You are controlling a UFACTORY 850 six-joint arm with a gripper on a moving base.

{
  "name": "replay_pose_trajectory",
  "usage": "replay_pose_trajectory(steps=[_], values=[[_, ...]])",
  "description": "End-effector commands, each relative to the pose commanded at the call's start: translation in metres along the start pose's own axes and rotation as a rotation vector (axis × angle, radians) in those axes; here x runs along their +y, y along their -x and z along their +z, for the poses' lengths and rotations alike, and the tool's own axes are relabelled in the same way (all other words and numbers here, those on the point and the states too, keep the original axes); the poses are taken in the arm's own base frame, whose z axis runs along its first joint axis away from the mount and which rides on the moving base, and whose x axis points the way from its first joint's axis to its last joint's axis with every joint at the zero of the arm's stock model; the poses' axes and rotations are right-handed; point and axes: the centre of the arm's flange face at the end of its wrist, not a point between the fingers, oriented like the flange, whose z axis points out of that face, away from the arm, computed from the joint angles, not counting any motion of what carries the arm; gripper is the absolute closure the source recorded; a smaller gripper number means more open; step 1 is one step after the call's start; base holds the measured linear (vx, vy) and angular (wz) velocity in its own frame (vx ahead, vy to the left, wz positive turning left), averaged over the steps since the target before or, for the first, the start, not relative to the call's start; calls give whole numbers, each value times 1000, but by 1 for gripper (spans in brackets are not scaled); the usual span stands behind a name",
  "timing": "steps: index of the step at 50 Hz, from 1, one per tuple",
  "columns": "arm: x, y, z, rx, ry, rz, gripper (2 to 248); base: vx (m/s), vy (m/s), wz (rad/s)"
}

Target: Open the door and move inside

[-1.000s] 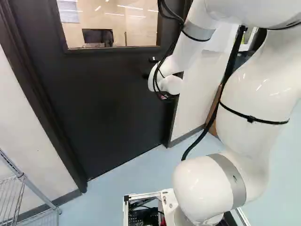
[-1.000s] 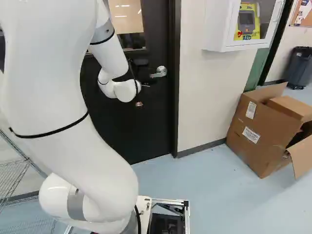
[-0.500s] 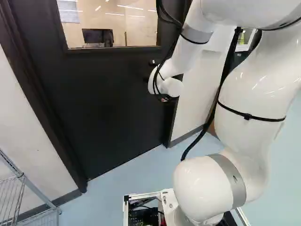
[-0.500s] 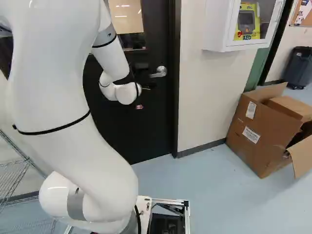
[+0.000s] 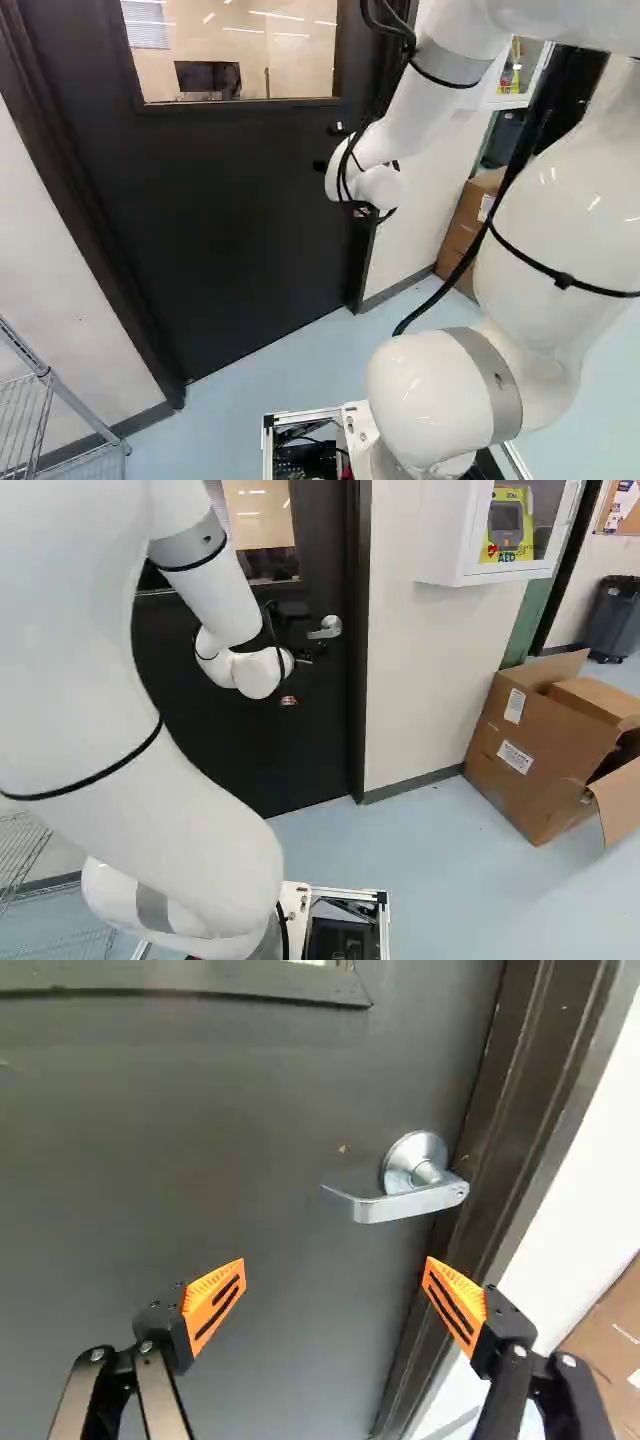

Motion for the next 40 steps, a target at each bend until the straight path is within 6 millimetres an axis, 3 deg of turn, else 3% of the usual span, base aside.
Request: replay_pose_trajectory(steps=[40], values=[[4,-43,5,93,9,1,3,0,0,0]])
